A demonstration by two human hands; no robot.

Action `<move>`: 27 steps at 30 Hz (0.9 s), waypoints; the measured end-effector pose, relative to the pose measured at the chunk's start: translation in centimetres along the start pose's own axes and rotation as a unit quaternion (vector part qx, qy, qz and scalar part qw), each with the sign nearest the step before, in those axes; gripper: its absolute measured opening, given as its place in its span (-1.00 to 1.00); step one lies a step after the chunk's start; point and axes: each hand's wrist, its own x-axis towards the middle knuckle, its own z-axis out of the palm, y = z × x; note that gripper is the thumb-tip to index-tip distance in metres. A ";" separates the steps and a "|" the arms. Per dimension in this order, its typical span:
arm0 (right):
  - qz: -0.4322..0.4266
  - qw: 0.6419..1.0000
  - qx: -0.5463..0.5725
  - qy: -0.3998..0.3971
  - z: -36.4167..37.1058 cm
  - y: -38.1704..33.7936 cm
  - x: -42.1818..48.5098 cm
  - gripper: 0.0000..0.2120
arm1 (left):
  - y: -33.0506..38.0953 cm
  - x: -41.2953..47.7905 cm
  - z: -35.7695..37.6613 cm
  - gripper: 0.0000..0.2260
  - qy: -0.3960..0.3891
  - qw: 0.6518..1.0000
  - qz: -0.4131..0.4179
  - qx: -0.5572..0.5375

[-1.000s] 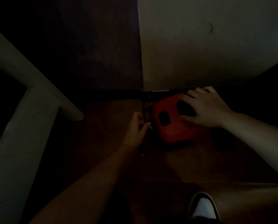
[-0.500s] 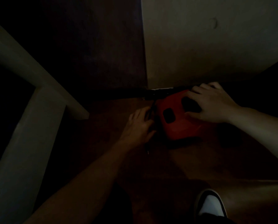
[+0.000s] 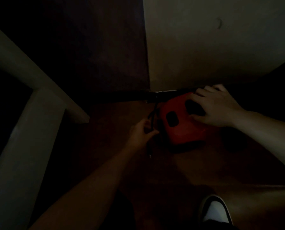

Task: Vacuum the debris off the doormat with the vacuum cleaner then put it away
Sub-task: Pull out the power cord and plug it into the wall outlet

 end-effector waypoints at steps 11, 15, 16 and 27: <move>-0.008 0.999 0.014 0.041 0.4 0.1 -0.1 -0.47 | 1.2 4.4 -4.5 -0.84 0.111 0.987 -0.009 0.120; -0.006 0.999 0.010 0.040 0.3 0.0 0.1 -0.47 | 3.0 5.4 -6.8 -0.84 0.180 0.983 0.004 0.033; -0.006 0.999 0.009 0.036 0.3 0.0 0.0 -0.47 | 3.6 5.3 -7.4 -0.87 0.187 0.982 0.015 0.011; 0.028 0.999 -0.009 -0.017 -0.6 -0.6 0.1 -0.47 | 5.0 0.5 -10.4 -0.85 0.181 0.949 0.197 0.166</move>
